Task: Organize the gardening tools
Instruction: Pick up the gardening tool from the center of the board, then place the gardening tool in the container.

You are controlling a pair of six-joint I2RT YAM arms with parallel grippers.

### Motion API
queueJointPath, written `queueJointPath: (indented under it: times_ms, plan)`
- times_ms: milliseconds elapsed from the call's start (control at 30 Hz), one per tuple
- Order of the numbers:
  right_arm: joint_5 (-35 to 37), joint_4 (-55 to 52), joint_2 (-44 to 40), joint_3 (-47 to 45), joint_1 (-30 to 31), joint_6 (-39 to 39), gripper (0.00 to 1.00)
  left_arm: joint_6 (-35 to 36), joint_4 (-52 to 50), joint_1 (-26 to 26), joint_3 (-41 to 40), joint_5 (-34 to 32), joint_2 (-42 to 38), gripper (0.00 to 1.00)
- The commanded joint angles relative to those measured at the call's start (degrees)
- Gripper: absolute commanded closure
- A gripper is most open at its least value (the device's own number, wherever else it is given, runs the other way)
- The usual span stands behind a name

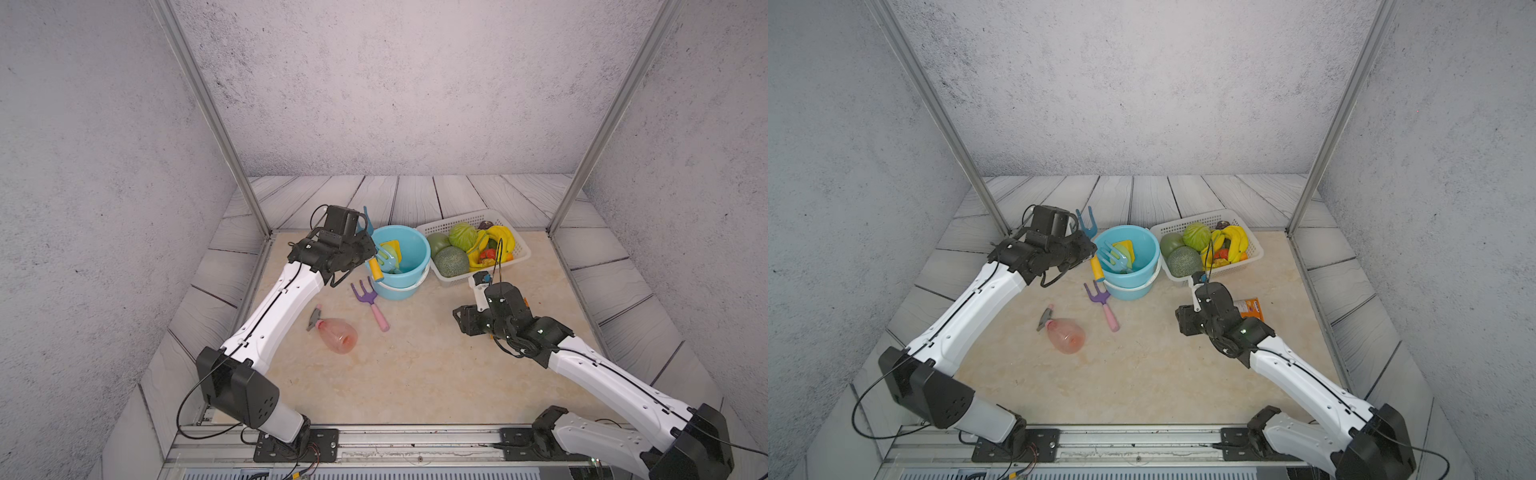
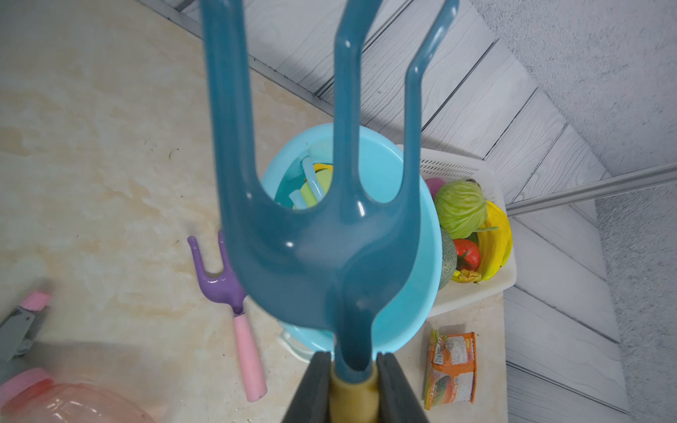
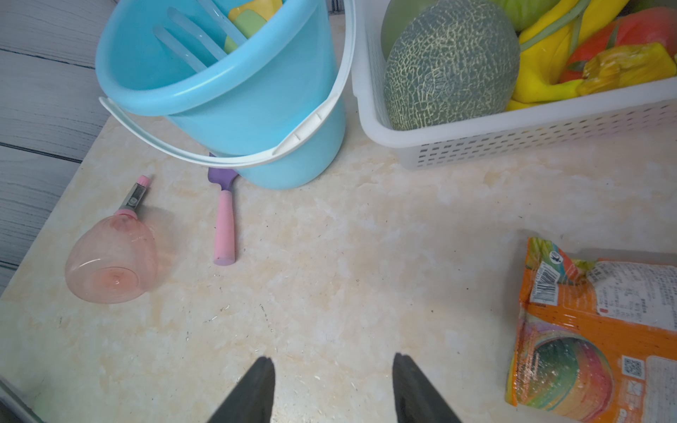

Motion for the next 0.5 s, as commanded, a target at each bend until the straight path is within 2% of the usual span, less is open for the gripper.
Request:
queueJointPath:
  times_ms: [0,233,467]
  plan:
    - [-0.6,-0.83,-1.11,-0.32,-0.13,0.87,0.43,5.39,-2.72,-1.47,6.11,-3.72,5.12,0.97]
    - [-0.62,-0.13,-2.06,-2.26,-0.19,0.88,0.43,10.29,0.81,-3.78,14.05,-10.47,14.42,0.98]
    - [-0.43,0.22,-2.34,-2.99,-0.15,0.63,0.43,14.78,4.44,-5.02,20.17,-13.52,22.26,0.98]
